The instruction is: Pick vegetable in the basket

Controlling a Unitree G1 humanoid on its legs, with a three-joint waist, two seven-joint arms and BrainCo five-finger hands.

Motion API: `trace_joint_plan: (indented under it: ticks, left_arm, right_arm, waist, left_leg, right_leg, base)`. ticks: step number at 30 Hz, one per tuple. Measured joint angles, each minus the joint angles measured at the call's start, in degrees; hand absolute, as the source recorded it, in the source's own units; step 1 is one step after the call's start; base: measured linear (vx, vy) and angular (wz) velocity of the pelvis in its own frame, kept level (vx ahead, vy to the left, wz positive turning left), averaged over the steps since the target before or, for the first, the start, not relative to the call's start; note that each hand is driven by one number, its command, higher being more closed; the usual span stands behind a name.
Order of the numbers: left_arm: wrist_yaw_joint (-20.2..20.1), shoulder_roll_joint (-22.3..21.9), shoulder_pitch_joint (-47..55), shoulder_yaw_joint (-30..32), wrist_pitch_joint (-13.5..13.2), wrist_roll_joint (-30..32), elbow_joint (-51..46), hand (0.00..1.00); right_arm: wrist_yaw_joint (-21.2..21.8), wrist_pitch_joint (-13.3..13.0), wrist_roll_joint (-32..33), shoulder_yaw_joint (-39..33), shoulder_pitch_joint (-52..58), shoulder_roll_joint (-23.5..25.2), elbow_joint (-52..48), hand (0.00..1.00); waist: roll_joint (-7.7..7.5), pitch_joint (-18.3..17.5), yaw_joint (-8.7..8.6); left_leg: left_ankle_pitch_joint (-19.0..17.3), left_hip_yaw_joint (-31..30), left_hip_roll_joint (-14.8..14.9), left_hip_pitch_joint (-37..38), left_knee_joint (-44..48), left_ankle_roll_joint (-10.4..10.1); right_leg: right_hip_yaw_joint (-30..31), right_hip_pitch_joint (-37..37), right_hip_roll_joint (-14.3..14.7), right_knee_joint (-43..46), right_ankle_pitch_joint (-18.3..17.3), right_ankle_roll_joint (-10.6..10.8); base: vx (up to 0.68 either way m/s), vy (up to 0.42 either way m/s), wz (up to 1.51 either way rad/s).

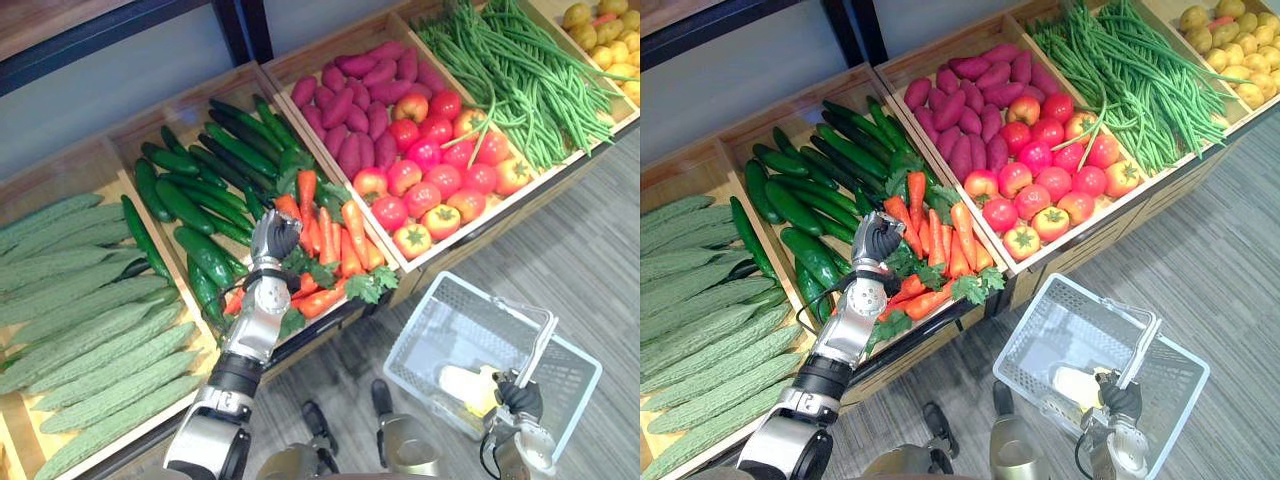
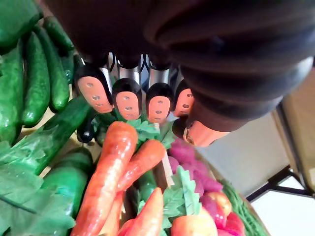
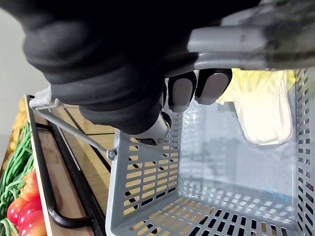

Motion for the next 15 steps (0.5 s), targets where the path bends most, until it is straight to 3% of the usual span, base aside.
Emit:
trace_joint_plan:
  ticks: [5,6,15]
  left_arm:
    - [-0.02,-0.99,3.51,-0.07,-1.67,-0.48,-3.39,1.0]
    - [-0.03,-0.97,4.04,-0.07,-1.73,-0.5,-3.47,0.0]
    - [-2.84,-0.23,11.26,-3.03,-4.99,-0.98,-5.61,0.0]
  right_arm:
    - [0.06,0.0,-0.01,-0.43,1.11,0.04,0.01,1.0]
    - [0.09,0.0,-0.03,-0.41,1.1,0.09,0.01,1.0]
    - [1.14,0.0,-0.04,-0.36,2.01,0.9,0.47,1.0]
  waist:
    - [1.24,-0.89,0.82]
    - [1.37,-0.98,0.89]
    - [1.35,-3.46,1.43]
  left_leg:
    - [0.0,-1.02,0.04,0.3,-0.02,-0.01]
    - [0.01,-1.11,0.07,0.34,-0.02,-0.01]
    - [0.01,-1.12,0.13,0.36,-0.17,-0.01]
  right_leg:
    - [-1.07,1.09,-0.03,-0.73,0.0,0.0]
    - [-1.17,1.19,-0.01,-0.78,0.0,0.0]
    - [-1.25,1.3,0.07,-1.1,-0.01,0.0]
  base:
    - [0.0,-0.014,0.11]
    - [0.0,-0.014,0.04]
    - [0.0,0.0,0.0]
